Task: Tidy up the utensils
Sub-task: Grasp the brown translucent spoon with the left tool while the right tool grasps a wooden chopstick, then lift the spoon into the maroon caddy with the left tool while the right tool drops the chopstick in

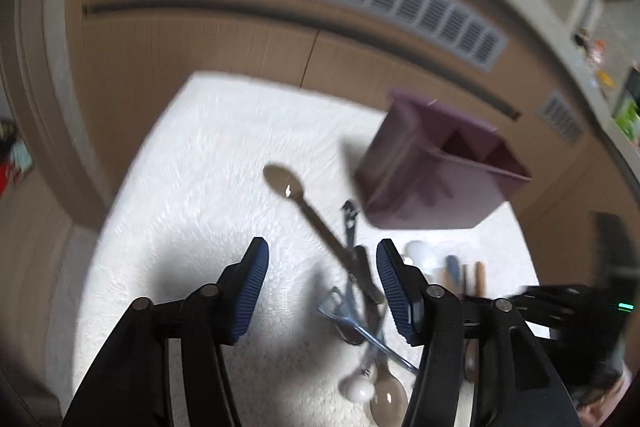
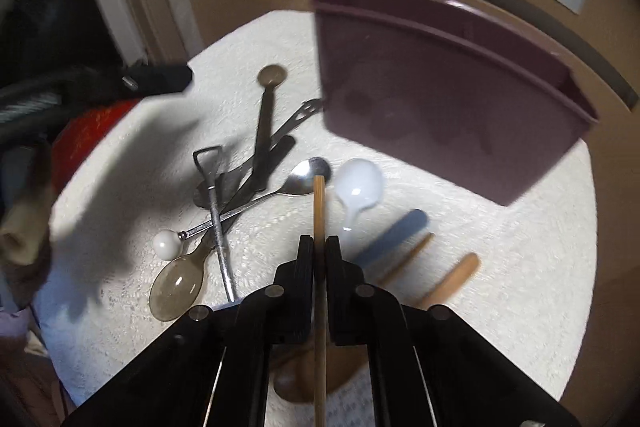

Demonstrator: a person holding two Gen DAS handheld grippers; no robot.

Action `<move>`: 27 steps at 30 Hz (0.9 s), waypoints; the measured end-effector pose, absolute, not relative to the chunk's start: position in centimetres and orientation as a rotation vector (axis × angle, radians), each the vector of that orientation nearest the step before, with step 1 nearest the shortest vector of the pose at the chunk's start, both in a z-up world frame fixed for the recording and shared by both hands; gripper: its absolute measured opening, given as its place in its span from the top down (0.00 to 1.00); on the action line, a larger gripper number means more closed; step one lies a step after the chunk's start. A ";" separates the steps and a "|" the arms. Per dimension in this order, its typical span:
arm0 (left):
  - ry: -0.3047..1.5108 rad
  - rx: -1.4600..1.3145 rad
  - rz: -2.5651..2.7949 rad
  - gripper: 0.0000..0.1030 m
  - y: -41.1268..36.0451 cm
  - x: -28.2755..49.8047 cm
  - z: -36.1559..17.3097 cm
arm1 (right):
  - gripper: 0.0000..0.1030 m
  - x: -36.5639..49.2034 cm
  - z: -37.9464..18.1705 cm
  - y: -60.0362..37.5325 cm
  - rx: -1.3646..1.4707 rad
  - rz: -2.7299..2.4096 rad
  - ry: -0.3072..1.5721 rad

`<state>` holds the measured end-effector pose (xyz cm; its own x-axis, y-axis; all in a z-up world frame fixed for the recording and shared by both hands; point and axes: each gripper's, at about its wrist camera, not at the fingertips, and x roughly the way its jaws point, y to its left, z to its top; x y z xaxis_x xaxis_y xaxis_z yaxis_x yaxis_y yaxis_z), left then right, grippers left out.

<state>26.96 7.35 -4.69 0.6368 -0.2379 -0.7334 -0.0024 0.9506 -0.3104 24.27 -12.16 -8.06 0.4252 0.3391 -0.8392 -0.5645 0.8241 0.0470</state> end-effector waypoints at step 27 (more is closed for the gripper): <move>0.869 0.019 -0.118 0.63 0.9 24.3 -7.2 | 0.95 21.3 -4.2 -22.8 -0.022 0.428 0.786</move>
